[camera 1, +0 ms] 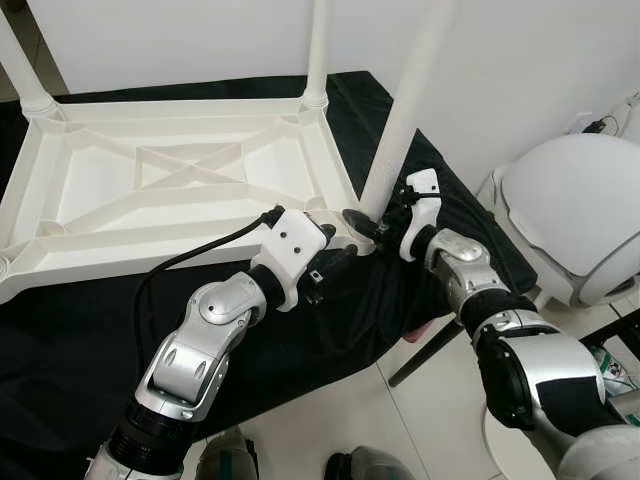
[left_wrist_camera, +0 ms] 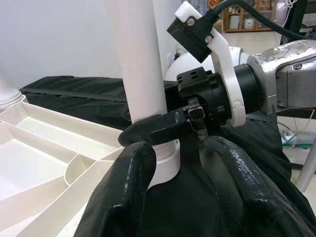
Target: Building children table
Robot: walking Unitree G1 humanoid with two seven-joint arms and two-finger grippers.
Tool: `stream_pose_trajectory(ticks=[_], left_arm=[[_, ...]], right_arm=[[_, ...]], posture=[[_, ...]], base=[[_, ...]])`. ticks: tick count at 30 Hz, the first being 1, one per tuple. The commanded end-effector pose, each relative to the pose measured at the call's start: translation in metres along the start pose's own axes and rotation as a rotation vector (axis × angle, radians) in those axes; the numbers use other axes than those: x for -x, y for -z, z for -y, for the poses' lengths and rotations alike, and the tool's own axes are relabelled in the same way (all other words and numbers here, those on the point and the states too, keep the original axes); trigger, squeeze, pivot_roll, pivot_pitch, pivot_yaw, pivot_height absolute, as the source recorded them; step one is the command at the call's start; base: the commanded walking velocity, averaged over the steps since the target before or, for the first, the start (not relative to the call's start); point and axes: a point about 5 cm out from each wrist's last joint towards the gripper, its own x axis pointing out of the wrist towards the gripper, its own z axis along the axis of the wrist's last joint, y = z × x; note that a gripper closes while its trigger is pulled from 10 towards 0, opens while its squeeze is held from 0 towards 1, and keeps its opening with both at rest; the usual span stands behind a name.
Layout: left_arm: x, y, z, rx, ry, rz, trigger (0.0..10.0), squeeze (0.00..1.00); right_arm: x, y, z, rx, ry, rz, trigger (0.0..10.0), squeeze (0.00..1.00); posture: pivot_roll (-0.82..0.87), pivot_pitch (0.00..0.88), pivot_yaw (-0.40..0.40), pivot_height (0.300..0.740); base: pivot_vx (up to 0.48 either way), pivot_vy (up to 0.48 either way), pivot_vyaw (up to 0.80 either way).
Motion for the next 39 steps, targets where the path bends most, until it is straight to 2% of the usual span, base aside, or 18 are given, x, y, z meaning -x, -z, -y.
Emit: stream_pose_trajectory(ticks=[1, 4, 9, 11, 12, 14, 15, 18, 20, 21, 24, 27, 28, 35, 36, 37, 39], left_arm=[[0.000, 0.001, 0.002, 0.008, -0.006, -0.006, 10.0, 0.00], [0.001, 0.001, 0.004, 0.013, -0.004, -0.006, 10.0, 0.00], [0.001, 0.002, 0.004, 0.015, -0.003, -0.007, 10.0, 0.00], [0.001, 0.002, 0.004, 0.016, 0.001, -0.008, 10.0, 0.00], [0.001, 0.002, 0.004, 0.016, 0.001, -0.008, 10.0, 0.00], [0.001, 0.002, 0.004, 0.017, 0.003, -0.008, 10.0, 0.00], [0.001, 0.002, 0.004, 0.017, 0.003, -0.008, 10.0, 0.00], [0.000, 0.002, 0.005, 0.017, 0.004, -0.006, 10.0, 0.00], [0.000, 0.002, 0.005, 0.016, 0.004, -0.006, 10.0, 0.00], [0.000, 0.002, 0.005, 0.017, 0.003, -0.005, 10.0, 0.00], [0.000, 0.002, 0.005, 0.017, 0.000, -0.004, 10.0, 0.00], [0.000, 0.003, 0.006, 0.017, -0.001, -0.005, 10.0, 0.00], [0.000, 0.003, 0.006, 0.018, -0.001, -0.005, 10.0, 0.00], [0.000, 0.003, 0.007, 0.019, 0.000, -0.007, 10.0, 0.00], [0.000, 0.003, 0.007, 0.018, 0.001, -0.006, 10.0, 0.00], [0.000, 0.003, 0.007, 0.018, 0.002, -0.006, 10.0, 0.00], [-0.001, 0.003, 0.007, 0.017, 0.003, -0.005, 10.0, 0.00]], right_arm=[[0.006, 0.007, 0.006, -0.045, 0.099, -0.006, 10.0, 0.00], [0.003, 0.008, 0.006, -0.052, 0.215, -0.006, 10.0, 0.00], [-0.005, 0.005, -0.005, -0.093, 0.260, 0.051, 10.0, 0.00], [-0.013, 0.004, -0.010, -0.140, 0.411, 0.042, 10.0, 0.00], [-0.013, 0.004, -0.010, -0.140, 0.411, 0.042, 10.0, 0.00], [-0.016, 0.004, -0.012, -0.174, 0.521, 0.030, 10.0, 0.00], [-0.016, 0.004, -0.012, -0.174, 0.521, 0.030, 10.0, 0.00], [-0.020, 0.006, -0.019, -0.202, 0.625, 0.012, 10.0, 0.00], [-0.022, 0.006, -0.023, -0.207, 0.645, 0.008, 10.0, 0.00], [-0.026, 0.006, -0.029, -0.225, 0.629, 0.009, 10.0, 0.00], [-0.029, 0.002, -0.035, -0.215, 0.606, 0.023, 10.0, 0.00], [-0.026, 0.002, -0.031, -0.210, 0.621, 0.024, 10.0, 0.00], [-0.025, 0.000, -0.031, -0.220, 0.617, 0.036, 10.0, 1.00], [-0.024, -0.004, -0.034, -0.249, 0.571, 0.081, 10.0, 1.00], [-0.023, -0.006, -0.032, -0.240, 0.514, 0.098, 10.0, 1.00], [-0.019, -0.006, -0.028, -0.220, 0.436, 0.102, 10.0, 0.00], [-0.013, -0.007, -0.019, -0.192, 0.322, 0.101, 10.0, 0.00]], posture=[[0.01, 0.003, -0.065, 0.740], [0.01, 0.004, -0.065, 0.740], [0.01, 0.006, -0.060, 0.740], [0.01, 0.003, -0.064, 0.740], [0.01, 0.003, -0.064, 0.740], [0.01, 0.000, -0.066, 0.740], [0.01, 0.000, -0.066, 0.740], [0.01, 0.000, -0.070, 0.740], [0.02, 0.000, -0.076, 0.740], [0.02, 0.000, -0.075, 0.740], [0.02, 0.000, -0.079, 0.740], [0.02, 0.000, -0.081, 0.740], [0.02, 0.000, -0.080, 0.740], [0.02, 0.000, -0.080, 0.740], [0.02, 0.000, -0.082, 0.740], [0.02, 0.000, -0.083, 0.740], [0.01, 0.000, -0.082, 0.740]], base=[[0.000, 0.000, 0.00], [0.000, 0.000, 0.00], [0.000, 0.000, 0.00], [0.000, 0.000, 0.00], [0.000, 0.000, 0.00], [0.000, 0.000, 0.00], [0.000, 0.000, 0.00], [0.000, 0.000, 0.00], [0.000, 0.000, 0.00], [0.000, 0.000, 0.00], [0.000, 0.000, 0.00], [0.000, 0.000, 0.00], [0.000, 0.000, 0.00], [0.000, 0.000, 0.00], [0.000, 0.000, 0.00], [0.000, 0.000, 0.00], [0.000, 0.000, 0.00]])
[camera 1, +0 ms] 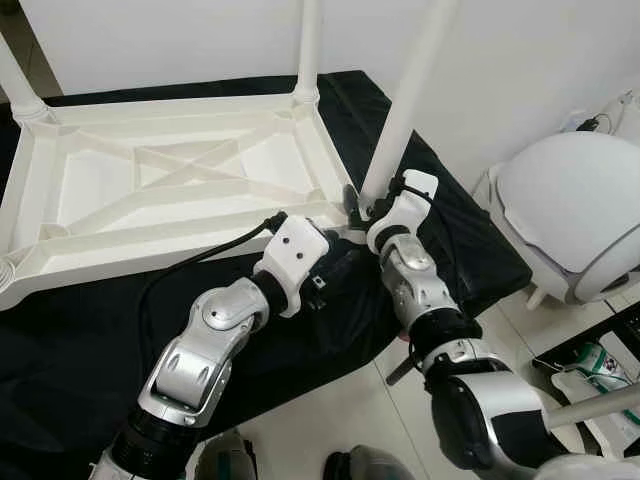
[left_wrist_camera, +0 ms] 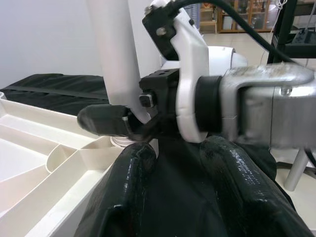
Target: Building children table
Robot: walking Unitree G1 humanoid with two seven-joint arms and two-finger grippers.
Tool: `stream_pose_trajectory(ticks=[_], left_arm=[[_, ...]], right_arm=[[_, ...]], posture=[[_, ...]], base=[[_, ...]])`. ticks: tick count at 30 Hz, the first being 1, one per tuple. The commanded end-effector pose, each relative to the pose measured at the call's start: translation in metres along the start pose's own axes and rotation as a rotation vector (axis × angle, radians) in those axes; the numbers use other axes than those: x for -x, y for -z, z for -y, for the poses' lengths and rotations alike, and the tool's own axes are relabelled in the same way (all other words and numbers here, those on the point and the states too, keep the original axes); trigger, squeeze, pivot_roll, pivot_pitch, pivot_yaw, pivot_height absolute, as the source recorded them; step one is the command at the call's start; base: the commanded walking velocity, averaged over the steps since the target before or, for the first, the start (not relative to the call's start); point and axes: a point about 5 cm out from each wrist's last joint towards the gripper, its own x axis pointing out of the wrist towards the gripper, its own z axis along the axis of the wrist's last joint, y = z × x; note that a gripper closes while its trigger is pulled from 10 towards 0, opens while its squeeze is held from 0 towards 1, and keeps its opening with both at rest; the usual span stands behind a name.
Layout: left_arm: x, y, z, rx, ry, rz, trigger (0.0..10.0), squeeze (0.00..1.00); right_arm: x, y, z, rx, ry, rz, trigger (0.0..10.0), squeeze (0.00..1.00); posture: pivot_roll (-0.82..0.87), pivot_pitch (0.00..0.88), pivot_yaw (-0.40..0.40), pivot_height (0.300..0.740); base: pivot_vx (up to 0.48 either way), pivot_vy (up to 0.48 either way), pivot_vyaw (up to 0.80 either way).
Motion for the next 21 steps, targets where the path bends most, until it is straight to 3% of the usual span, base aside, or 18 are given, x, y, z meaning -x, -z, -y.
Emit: stream_pose_trajectory(ticks=[1, 10, 21], left_arm=[[0.000, -0.001, 0.001, -0.004, -0.008, 0.001, 10.0, 0.00], [-0.002, -0.001, 0.001, -0.008, 0.001, 0.003, 10.0, 0.00], [-0.001, -0.002, -0.001, -0.013, -0.007, 0.006, 10.0, 0.00]], right_arm=[[0.003, -0.001, 0.008, -0.001, -0.066, -0.010, 10.0, 0.00], [0.004, -0.007, 0.027, 0.187, -0.351, -0.105, 10.0, 0.00], [-0.009, -0.021, 0.022, 0.206, -0.432, -0.124, 10.0, 0.00]], posture=[[0.01, 0.000, -0.082, 0.740], [0.01, 0.000, -0.076, 0.740], [0.03, 0.000, -0.079, 0.740]], base=[[0.000, 0.000, 0.00], [0.000, 0.000, 0.00], [0.000, 0.000, 0.00]])
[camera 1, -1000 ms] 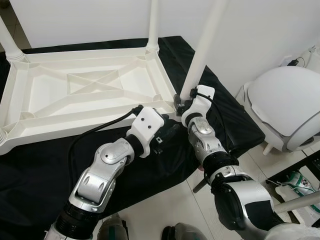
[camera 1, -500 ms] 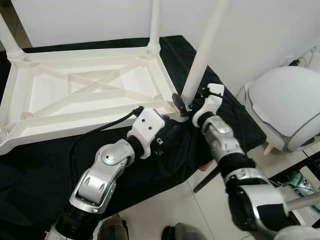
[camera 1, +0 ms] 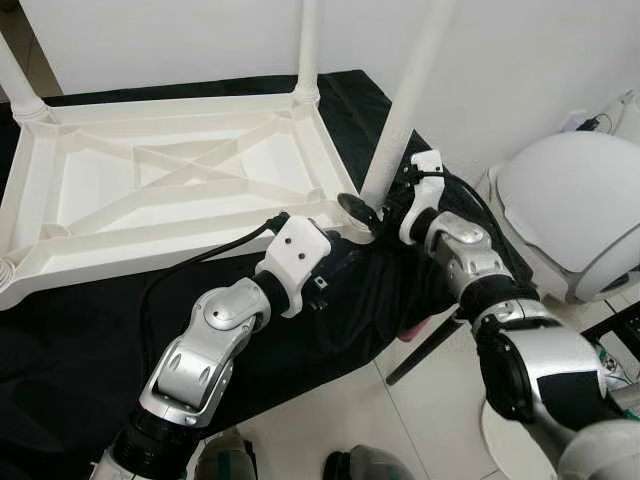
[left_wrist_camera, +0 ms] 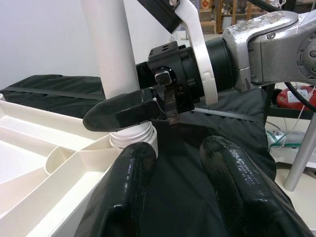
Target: Building children table
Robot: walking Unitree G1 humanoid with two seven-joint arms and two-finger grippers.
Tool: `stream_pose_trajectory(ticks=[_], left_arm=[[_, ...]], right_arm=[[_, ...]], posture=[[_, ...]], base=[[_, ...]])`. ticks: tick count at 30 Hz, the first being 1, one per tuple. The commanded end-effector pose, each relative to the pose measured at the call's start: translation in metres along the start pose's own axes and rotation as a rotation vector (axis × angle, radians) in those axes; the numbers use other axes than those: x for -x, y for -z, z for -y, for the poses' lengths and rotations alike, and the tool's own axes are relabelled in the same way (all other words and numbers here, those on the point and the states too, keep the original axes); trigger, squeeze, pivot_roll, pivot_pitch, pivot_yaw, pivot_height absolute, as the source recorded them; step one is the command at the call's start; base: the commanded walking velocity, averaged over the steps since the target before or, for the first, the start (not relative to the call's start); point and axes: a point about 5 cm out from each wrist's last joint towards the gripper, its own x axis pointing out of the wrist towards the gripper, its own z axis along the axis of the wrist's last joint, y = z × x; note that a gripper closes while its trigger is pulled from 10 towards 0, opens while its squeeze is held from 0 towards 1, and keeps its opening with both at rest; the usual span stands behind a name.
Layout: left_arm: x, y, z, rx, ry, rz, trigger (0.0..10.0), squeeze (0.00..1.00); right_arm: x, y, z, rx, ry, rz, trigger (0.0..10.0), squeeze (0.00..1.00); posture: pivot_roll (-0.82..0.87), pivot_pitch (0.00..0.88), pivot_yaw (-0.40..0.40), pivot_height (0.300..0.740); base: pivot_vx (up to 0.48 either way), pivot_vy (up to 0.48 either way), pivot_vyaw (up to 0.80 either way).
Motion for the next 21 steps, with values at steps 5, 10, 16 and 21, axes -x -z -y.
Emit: stream_pose_trajectory(ticks=[5, 10, 16, 21], left_arm=[[0.001, -0.001, -0.003, -0.011, -0.023, 0.001, 10.0, 0.00], [0.003, -0.002, -0.004, -0.012, -0.034, 0.000, 10.0, 0.00], [0.003, -0.002, -0.005, -0.012, -0.037, -0.002, 10.0, 0.00], [0.002, -0.002, -0.005, -0.010, -0.033, 0.000, 10.0, 0.00]], right_arm=[[-0.010, 0.004, -0.009, 0.037, -0.036, -0.077, 10.0, 0.00], [-0.009, 0.012, -0.012, 0.054, -0.044, -0.114, 0.0, 0.00], [-0.001, 0.019, -0.006, 0.054, -0.029, -0.137, 0.0, 0.00], [0.008, 0.024, 0.002, 0.049, 0.002, -0.146, 0.0, 0.00]], posture=[[0.05, 0.000, -0.082, 0.740], [0.06, 0.000, -0.083, 0.740], [0.05, 0.000, -0.078, 0.740], [0.03, 0.000, -0.073, 0.740]], base=[[0.000, 0.000, 0.00], [0.000, 0.000, 0.00], [0.000, 0.000, 0.00], [0.000, 0.000, 0.00]])
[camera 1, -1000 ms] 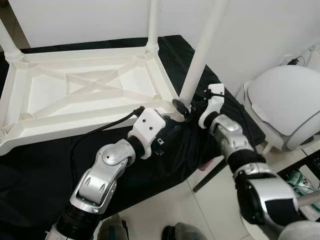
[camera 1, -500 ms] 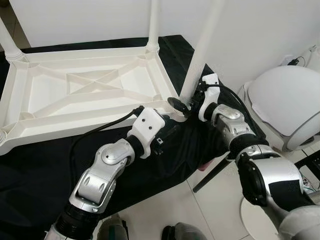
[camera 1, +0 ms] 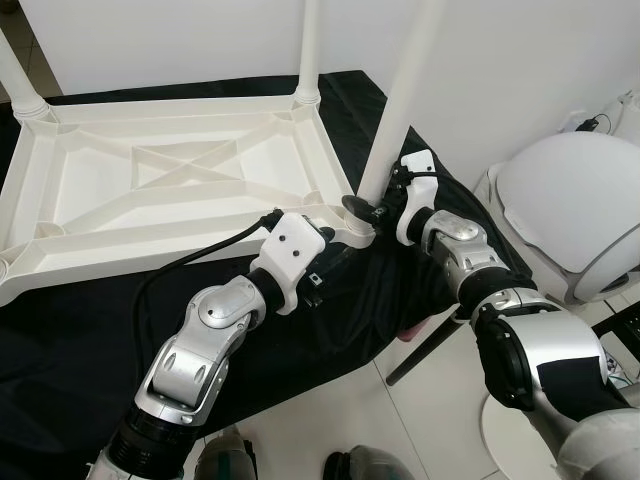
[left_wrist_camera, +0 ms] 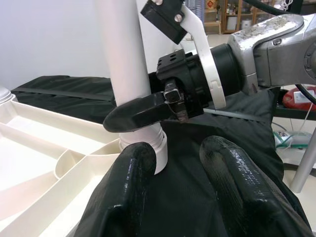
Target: Building children table
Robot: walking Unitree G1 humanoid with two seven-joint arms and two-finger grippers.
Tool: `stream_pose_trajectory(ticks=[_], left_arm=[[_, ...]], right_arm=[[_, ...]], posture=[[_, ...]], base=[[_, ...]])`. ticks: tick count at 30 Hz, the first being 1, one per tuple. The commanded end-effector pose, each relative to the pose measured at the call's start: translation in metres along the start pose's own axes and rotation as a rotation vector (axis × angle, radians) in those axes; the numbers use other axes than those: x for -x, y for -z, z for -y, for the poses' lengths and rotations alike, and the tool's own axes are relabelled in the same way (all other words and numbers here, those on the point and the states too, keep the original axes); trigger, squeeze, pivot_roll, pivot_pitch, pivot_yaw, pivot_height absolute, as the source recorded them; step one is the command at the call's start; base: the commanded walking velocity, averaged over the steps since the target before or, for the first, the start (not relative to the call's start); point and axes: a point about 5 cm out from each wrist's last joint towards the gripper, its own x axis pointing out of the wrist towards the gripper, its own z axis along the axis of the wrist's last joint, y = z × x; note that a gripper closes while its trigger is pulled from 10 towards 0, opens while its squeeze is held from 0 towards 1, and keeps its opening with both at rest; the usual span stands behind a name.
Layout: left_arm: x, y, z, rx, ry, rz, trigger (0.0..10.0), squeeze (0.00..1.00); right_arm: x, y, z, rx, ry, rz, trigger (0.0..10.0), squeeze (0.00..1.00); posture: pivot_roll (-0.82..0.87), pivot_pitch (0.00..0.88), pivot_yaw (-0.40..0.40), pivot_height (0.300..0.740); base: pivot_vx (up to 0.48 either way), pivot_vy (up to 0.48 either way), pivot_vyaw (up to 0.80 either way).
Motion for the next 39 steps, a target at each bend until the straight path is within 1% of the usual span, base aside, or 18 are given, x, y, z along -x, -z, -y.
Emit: stream_pose_trajectory(ticks=[1, 5, 7, 8, 10, 14, 15, 18, 21, 23, 24, 26, 28, 35, 36, 37, 38, 39], left_arm=[[-0.001, -0.002, 0.000, -0.003, -0.013, -0.001, 10.0, 0.00], [-0.001, -0.002, 0.000, -0.003, -0.013, 0.000, 10.0, 0.00], [-0.001, -0.002, 0.000, 0.000, -0.012, 0.001, 10.0, 0.00], [-0.001, -0.002, 0.000, 0.000, -0.012, 0.001, 10.0, 0.00], [-0.001, -0.002, 0.001, 0.003, -0.010, 0.001, 10.0, 0.00], [0.000, -0.002, 0.001, 0.005, -0.008, 0.001, 10.0, 0.00], [0.000, -0.001, 0.002, 0.006, -0.005, -0.001, 10.0, 0.00], [0.000, -0.001, 0.002, 0.007, -0.003, -0.002, 10.0, 0.00], [0.000, 0.000, 0.003, 0.012, 0.002, -0.002, 10.0, 0.00], [-0.001, 0.000, 0.005, 0.014, 0.004, -0.002, 10.0, 0.00], [-0.001, 0.000, 0.005, 0.014, 0.004, -0.002, 10.0, 0.00], [-0.002, -0.001, 0.006, 0.017, 0.006, 0.000, 10.0, 0.00], [-0.003, -0.001, 0.007, 0.020, 0.010, 0.002, 10.0, 0.00], [-0.002, 0.001, 0.005, 0.017, 0.005, -0.002, 10.0, 0.00], [-0.002, 0.001, 0.005, 0.018, 0.002, -0.001, 10.0, 0.00], [-0.002, 0.001, 0.005, 0.018, 0.002, -0.001, 10.0, 0.00], [-0.002, 0.000, 0.005, 0.020, 0.001, 0.000, 10.0, 0.00], [-0.002, 0.000, 0.006, 0.022, 0.001, 0.000, 10.0, 0.00]], right_arm=[[0.010, 0.019, 0.002, -0.006, 0.000, -0.077, 0.0, 0.00], [0.013, 0.022, 0.006, -0.008, 0.047, -0.080, 0.0, 0.00], [0.017, 0.024, 0.015, -0.037, 0.178, -0.072, 0.0, 0.00], [0.017, 0.024, 0.015, -0.037, 0.178, -0.072, 0.0, 0.00], [0.020, 0.025, 0.021, -0.111, 0.310, -0.045, 0.0, 0.00], [0.019, 0.025, 0.023, -0.183, 0.402, -0.023, 0.0, 0.00], [0.016, 0.024, 0.021, -0.212, 0.469, 0.002, 0.0, 0.00], [0.015, 0.024, 0.020, -0.231, 0.516, 0.019, 0.0, 0.00], [0.006, 0.022, 0.007, -0.237, 0.606, 0.046, 0.0, 0.00], [-0.006, 0.023, -0.015, -0.270, 0.658, 0.063, 0.0, 0.00], [-0.006, 0.023, -0.015, -0.270, 0.658, 0.063, 0.0, 0.00], [-0.019, 0.021, -0.038, -0.301, 0.611, 0.072, 0.0, 0.00], [-0.025, 0.019, -0.047, -0.292, 0.543, 0.080, 0.0, 0.00], [-0.018, 0.020, -0.035, -0.285, 0.581, 0.066, 0.2, 0.00], [-0.017, 0.020, -0.034, -0.290, 0.593, 0.062, 8.3, 0.00], [-0.017, 0.020, -0.034, -0.290, 0.593, 0.062, 8.3, 0.00], [-0.017, 0.020, -0.033, -0.296, 0.596, 0.066, 10.0, 0.00], [-0.017, 0.018, -0.034, -0.300, 0.584, 0.078, 10.0, 1.00]], posture=[[0.03, 0.000, -0.073, 0.740], [0.03, 0.000, -0.074, 0.740], [0.03, 0.000, -0.074, 0.740], [0.03, 0.000, -0.074, 0.740], [0.02, 0.000, -0.072, 0.740], [0.02, 0.005, -0.069, 0.740], [0.02, 0.007, -0.066, 0.740], [0.02, 0.007, -0.066, 0.740], [0.02, 0.011, -0.068, 0.740], [0.01, 0.012, -0.069, 0.740], [0.01, 0.012, -0.069, 0.740], [0.01, 0.013, -0.068, 0.740], [0.00, 0.014, -0.072, 0.740], [0.00, 0.014, -0.076, 0.740], [0.00, 0.014, -0.076, 0.740], [0.00, 0.014, -0.076, 0.740], [0.00, 0.017, -0.078, 0.740], [0.00, 0.017, -0.077, 0.740]], base=[[0.000, 0.000, 0.00], [0.000, 0.000, 0.00], [0.000, 0.000, 0.00], [0.000, 0.000, 0.00], [0.000, 0.000, 0.00], [0.000, 0.000, 0.00], [0.000, 0.000, 0.00], [0.000, 0.000, 0.00], [0.000, 0.000, 0.00], [0.000, 0.000, 0.00], [0.000, 0.000, 0.00], [0.000, 0.000, 0.00], [0.000, 0.000, 0.00], [0.000, 0.000, 0.00], [0.000, 0.000, 0.00], [0.000, 0.000, 0.00], [0.000, 0.000, 0.00], [0.000, 0.000, 0.00]])
